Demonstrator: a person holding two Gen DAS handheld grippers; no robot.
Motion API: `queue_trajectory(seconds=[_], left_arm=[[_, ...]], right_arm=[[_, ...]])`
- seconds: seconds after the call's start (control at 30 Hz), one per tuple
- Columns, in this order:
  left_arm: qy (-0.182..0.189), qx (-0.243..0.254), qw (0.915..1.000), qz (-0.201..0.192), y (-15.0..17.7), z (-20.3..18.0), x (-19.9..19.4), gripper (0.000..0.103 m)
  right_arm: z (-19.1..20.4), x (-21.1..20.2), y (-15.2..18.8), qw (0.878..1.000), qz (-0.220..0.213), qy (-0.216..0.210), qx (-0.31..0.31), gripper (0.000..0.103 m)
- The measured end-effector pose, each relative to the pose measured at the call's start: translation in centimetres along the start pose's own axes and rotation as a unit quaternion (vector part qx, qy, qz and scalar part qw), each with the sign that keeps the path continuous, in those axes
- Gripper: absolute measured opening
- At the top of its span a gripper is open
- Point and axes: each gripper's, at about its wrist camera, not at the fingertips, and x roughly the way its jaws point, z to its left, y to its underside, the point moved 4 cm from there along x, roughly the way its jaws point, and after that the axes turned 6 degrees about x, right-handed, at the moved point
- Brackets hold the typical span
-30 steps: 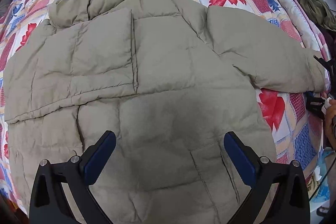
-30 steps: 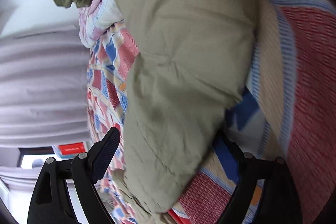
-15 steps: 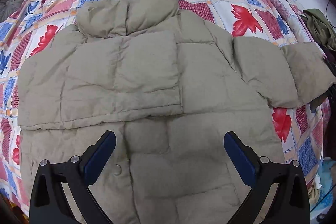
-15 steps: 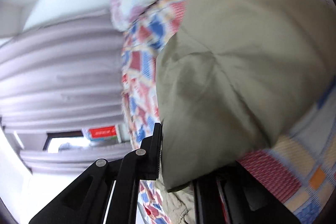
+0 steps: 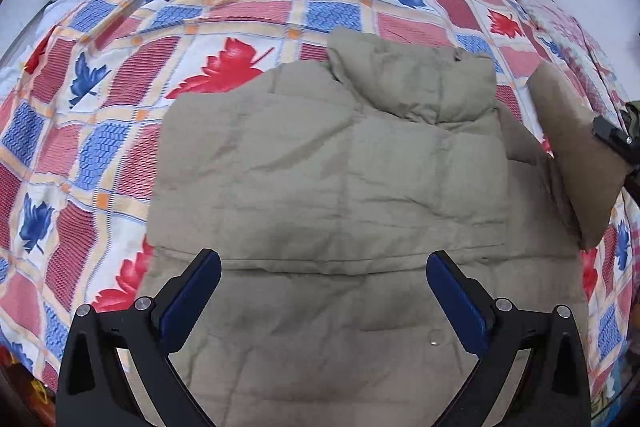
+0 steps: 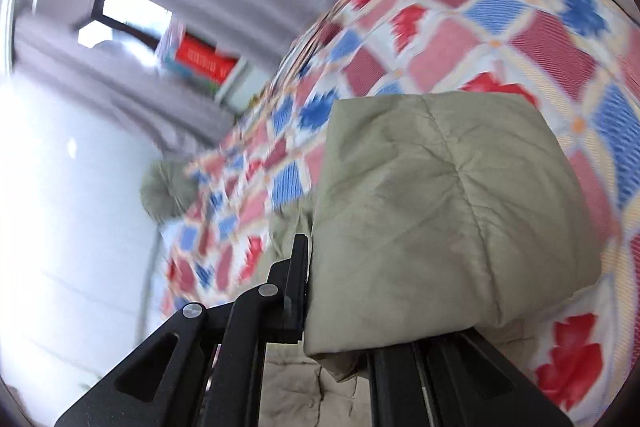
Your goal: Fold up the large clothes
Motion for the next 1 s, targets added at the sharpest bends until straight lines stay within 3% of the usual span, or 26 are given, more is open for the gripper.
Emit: queue_trajectory(seconds=[0.1,0.27,0.43,0.53,0.57,0.6,0.67,0.8,1.0], left_arm=[[-0.019,-0.003,0.9998,-0.001,0.2,2.7,0.5,0.103],[-0.06,0.059,0.9965,0.0,0.4,4.6,1.9,0.103],[-0.042,0.07,0.9966,0.016,0.6,4.9,3.4,0.103],[-0.015,0.047,0.9986,0.018,1.0,4.2,4.0,0.103],[-0.007,0.039,0.9991,0.017,1.0,4.0,4.1,0.103],[0.002,0.03,0.9994,0.016,1.1,3.8,4.3,0.103],[0.014,0.016,0.9997,0.014,1.0,3.4,4.4,0.103],[0.02,0.001,0.9998,-0.005,0.4,3.5,4.0,0.103],[0.041,-0.035,0.9983,-0.022,-0.7,5.5,3.3,0.103]], right_arm=[[2.5,4.5,3.7,0.998,0.041,0.029,-0.037,0.009],[0.6,11.0,9.1,0.989,0.112,0.09,-0.013,0.009],[-2.6,13.1,11.9,0.981,0.137,0.133,0.023,0.01],[-3.0,12.9,12.0,0.98,0.138,0.135,0.04,0.014],[-2.8,12.5,12.0,0.981,0.138,0.131,0.044,0.024],[-2.5,11.8,11.9,0.982,0.136,0.123,0.047,0.044],[-1.8,10.3,11.7,0.985,0.124,0.112,0.047,0.072],[-2.3,6.2,11.1,0.988,0.092,0.112,0.06,0.073],[-6.9,2.3,8.3,0.978,0.017,0.111,0.175,0.073]])
